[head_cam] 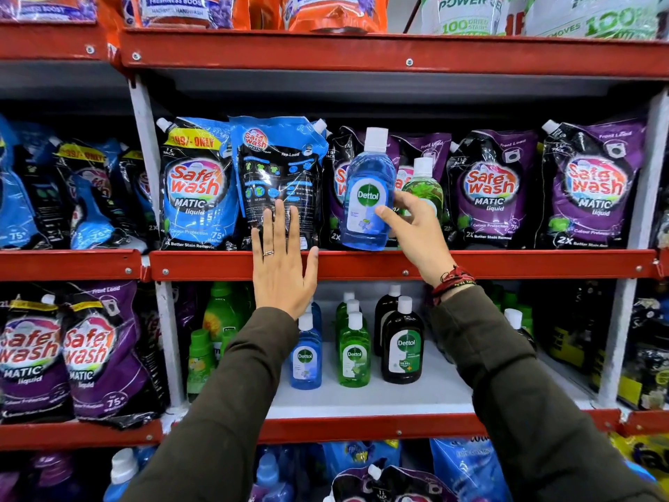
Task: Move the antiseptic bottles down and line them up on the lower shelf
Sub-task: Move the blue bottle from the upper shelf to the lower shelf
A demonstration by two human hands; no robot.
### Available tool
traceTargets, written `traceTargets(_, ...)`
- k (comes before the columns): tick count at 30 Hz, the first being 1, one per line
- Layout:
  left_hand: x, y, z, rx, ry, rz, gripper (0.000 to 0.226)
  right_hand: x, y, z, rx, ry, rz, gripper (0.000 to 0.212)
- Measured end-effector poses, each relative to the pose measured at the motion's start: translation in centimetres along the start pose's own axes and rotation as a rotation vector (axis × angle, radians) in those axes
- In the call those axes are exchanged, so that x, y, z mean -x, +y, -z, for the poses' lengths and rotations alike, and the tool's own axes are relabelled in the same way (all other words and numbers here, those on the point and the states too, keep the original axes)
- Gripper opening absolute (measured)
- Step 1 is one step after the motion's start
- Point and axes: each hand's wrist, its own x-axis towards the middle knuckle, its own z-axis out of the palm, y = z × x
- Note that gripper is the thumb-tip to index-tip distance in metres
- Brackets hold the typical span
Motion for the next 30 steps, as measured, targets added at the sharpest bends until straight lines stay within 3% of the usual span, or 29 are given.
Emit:
traceTargets(7, 2.6, 0.0, 0.3, 0.032, 0.035, -0.047, 0.070, 4.2, 1.6, -1.2, -0.128, -0.056, -0.077, 0.033)
traceTargets(13, 9.1, -1.4, -0.6, 0.075, 0.021, -0.004, 0.066, 10.5, 7.0, -4.0, -0.152, -0.133, -0.173, 0.033)
traceTargets(16, 12.8, -2.6, -1.8, 0.121, -0.049, 0.034, 0.063, 13.3, 9.9, -5.7, -0.125, -0.184, -0.222, 0.030)
traceTargets(21, 19.0, -4.6, -4.6, 0.182, -0.215, 0.120, 0.061, 16.1, 14.3, -8.9, -0.026, -0.229, -0.317, 0.048)
traceTargets(26, 23.2, -6.7, -7.6, 0.107, -0.415, 0.170, 0.059, 16.8, 17.5, -11.9, 0.068, -0.270, -0.379, 0.055)
traceTargets(30, 24.5, -7.3, -8.7, 0.019, -0.479, 0.143, 0.061, 16.9, 17.6, -13.2, 0.147, -0.293, -0.409, 0.046)
